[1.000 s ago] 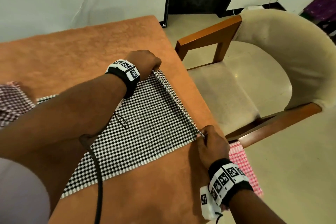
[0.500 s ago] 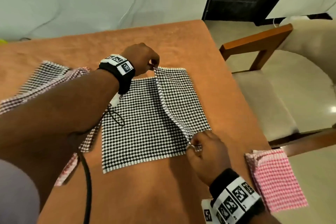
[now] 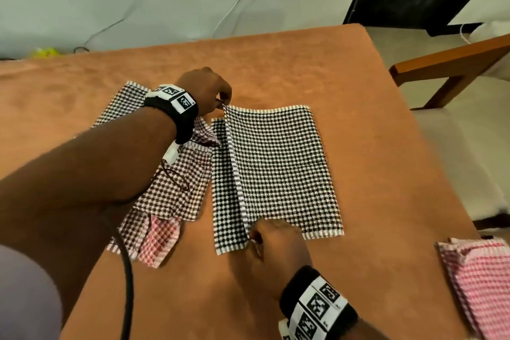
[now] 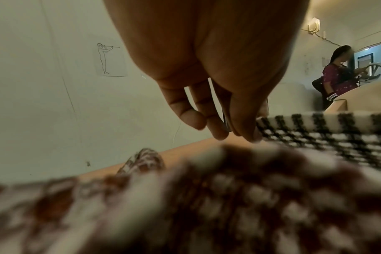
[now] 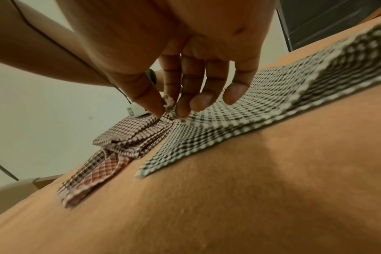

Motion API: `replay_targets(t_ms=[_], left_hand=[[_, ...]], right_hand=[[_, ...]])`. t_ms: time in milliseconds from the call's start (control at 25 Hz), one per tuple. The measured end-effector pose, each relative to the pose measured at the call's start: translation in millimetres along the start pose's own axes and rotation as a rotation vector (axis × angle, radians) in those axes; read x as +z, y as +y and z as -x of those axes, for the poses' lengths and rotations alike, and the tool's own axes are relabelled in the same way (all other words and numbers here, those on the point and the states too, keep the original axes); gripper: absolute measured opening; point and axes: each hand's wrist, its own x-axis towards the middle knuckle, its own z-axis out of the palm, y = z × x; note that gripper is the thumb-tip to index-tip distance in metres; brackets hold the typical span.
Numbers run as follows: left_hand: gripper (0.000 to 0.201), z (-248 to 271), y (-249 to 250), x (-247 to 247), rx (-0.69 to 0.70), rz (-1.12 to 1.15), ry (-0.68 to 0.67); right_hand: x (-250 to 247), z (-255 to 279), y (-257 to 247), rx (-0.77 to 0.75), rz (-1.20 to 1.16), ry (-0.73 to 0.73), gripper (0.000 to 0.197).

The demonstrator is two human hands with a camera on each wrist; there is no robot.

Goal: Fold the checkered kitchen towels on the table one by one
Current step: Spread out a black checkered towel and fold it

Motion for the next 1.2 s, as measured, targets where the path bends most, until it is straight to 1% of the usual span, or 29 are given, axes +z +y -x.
replay_targets(t_ms=[160, 320, 440, 520, 600, 640, 720, 760, 800, 880, 960, 1080, 1200], left_hand=[[0.019, -3.4, -9.9, 4.8, -0.029, -0.041, -0.057], [0.020, -6.6, -2.7, 9.1, -0.009, -0.096, -0.107], [0.023, -8.8, -1.4, 11.7, -0.015, -0.126, -0.140], [0.022, -10.9, -2.0, 13.3, -0.037, -0.122, -0.175], [0.019, -12.1, -2.7, 16.6, -0.070, -0.101, -0.208], [0.017, -12.8, -3.8, 19.0, -0.091, -0.084, -0.216], [0.011, -14.1, -5.9, 23.0, -0.134, -0.026, -0.202], [0.009, -15.2, -8.2, 26.0, -0.146, -0.001, -0.202], [0.014, -17.0, -9.5, 29.0, -0.150, 0.013, -0.209], [0.023, -18.7, -8.6, 33.4, -0.153, 0.024, -0.231], [0.027, -19.7, -5.8, 36.5, -0.166, 0.034, -0.244], [0.033, -20.9, -2.3, 40.0, -0.206, 0.050, -0.256], [0.037, -21.6, 0.2, 41.3, -0.236, 0.031, -0.276]], right_hand=[[20.5, -10.8, -19.3, 0.003, 0.029, 0.034, 0.010], [30.6, -20.4, -25.1, 0.034, 0.089, -0.063, 0.020], [34.0, -21.7, -27.6, 0.005, 0.143, -0.085, 0.028], [29.3, -21.9, -24.3, -0.003, 0.067, -0.097, 0.036], [16.6, -21.4, -9.9, 0.024, -0.051, -0.052, 0.035], [6.5, -20.2, 2.4, 0.057, -0.081, 0.005, 0.029], [-15.6, -15.3, 37.6, 0.153, -0.072, 0.174, 0.017], [-26.5, -11.5, 56.7, 0.221, -0.037, 0.238, 0.019], [-36.9, -6.8, 75.4, 0.297, 0.005, 0.273, 0.023], [-52.7, 1.8, 106.7, 0.442, 0.046, 0.263, 0.034], [-59.1, 5.6, 122.9, 0.546, -0.037, 0.209, 0.037], [-55.2, 2.8, 126.5, 0.559, -0.255, 0.221, 0.024], [-51.7, 0.5, 122.2, 0.582, -0.363, 0.222, 0.015]])
